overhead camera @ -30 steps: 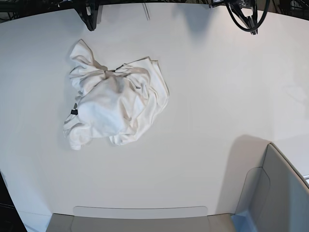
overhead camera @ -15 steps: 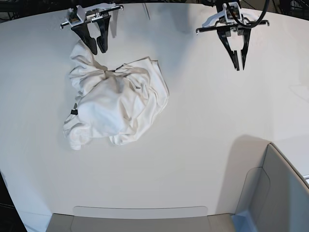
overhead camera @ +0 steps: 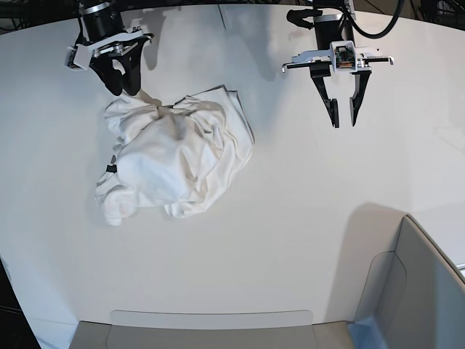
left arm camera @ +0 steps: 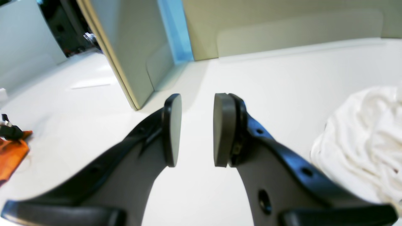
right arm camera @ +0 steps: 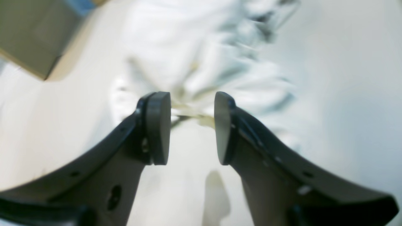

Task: Layout the t-shirt on the table in an organized manner, then fold the t-shirt properly
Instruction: 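Lower both grippers toward the crumpled white t-shirt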

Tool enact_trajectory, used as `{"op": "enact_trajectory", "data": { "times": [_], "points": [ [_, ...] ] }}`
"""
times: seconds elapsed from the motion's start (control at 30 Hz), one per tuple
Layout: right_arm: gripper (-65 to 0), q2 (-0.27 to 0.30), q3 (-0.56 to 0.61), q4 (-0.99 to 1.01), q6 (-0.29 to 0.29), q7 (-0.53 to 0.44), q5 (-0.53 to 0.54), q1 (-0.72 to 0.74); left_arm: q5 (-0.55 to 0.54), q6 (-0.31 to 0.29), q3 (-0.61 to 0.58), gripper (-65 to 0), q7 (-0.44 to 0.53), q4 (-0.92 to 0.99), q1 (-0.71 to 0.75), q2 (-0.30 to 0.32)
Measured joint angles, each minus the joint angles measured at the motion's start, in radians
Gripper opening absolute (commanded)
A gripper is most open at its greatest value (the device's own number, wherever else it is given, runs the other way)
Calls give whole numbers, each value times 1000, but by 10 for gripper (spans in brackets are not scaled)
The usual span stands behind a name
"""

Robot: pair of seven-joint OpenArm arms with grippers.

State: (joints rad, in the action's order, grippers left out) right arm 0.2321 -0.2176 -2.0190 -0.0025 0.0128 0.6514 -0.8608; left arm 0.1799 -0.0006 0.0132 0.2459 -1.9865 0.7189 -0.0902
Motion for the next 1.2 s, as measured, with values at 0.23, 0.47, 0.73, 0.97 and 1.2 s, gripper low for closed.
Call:
{"op": "enact_trajectory", "data": {
  "times": [0.23, 0.47, 0.73, 0.97, 1.2],
  "points": [
    [-394, 3, -159, 0, -2, 272, 79, 70, 0, 0, 0, -466, -55, 0, -29, 21],
    [-394, 106, -188, 1, -2, 615, 75, 187, 0, 1, 0, -466, -60, 3, -58, 20],
    [-395, 186, -109, 1, 27, 708, 68, 234, 0, 0, 0, -466, -59, 3, -63, 21],
    [-394, 92, -43, 9, 31, 787, -196, 336, 0, 1, 0, -466, -60, 5, -76, 20],
    [-395, -27, 27, 10, 47, 872, -467, 413, -5, 0, 0, -466, -59, 5, -79, 18]
  ]
}}
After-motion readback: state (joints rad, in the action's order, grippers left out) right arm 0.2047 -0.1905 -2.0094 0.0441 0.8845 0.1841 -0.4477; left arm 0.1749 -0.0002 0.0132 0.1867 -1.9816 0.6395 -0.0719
